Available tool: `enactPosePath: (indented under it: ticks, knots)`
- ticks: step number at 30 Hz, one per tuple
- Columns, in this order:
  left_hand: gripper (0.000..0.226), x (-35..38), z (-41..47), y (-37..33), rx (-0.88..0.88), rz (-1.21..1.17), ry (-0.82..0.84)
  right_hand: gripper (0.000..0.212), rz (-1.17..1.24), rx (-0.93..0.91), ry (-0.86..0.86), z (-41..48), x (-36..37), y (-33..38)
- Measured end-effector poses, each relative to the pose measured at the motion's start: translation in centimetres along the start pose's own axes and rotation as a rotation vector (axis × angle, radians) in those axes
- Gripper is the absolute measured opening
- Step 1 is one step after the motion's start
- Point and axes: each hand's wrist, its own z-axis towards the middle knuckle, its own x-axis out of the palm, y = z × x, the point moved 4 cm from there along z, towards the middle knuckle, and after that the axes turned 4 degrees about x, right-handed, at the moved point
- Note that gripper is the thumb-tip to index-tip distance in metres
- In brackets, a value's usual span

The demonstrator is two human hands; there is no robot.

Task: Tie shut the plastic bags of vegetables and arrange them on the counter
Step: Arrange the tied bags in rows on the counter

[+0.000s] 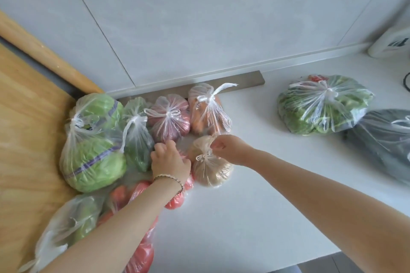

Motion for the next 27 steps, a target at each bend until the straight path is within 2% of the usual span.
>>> enactPosePath:
  ticks: [2,4,8,11,14,16,19,23,27]
  knots:
    - [0.044,-0.6,0.2,-4.2,0.168,0.046,0.001,0.016,0.002,0.005,-0.054,-0.7,-3.2,-2.6]
    - [0.043,-0.1,0.8,-9.4,0.315,-0.023,0.071,0.015,-0.045,0.012,-0.097,-1.4,-7.4,-6.1]
    - [0.039,2.5,1.5,-20.4,0.472,-0.084,0.200,0.022,-0.144,0.079,-0.301,-2.5,-16.6,-13.3]
    - [0.047,5.0,2.4,-29.0,0.562,-0.035,0.162,0.022,-0.229,0.104,-0.381,-3.3,-22.2,-18.2]
    - [0.052,7.3,4.9,-36.4,0.640,0.000,0.061,0.023,-0.297,0.112,-0.374,-3.5,-26.1,-22.5]
    - [0.051,8.5,6.6,-39.5,0.637,0.014,0.029,0.022,-0.305,0.123,-0.360,-3.6,-27.7,-24.5]
    - [0.057,10.4,8.1,-41.6,0.541,0.127,0.086,0.023,-0.266,0.138,-0.366,-3.5,-29.3,-26.5]
    - [0.029,10.5,8.8,-42.2,0.539,0.193,0.005,0.022,-0.208,0.134,-0.438,-3.7,-31.3,-27.9]
    - [0.024,9.2,7.3,-40.1,0.433,-0.098,0.136,0.021,-0.171,0.136,-0.513,-4.0,-32.7,-27.9]
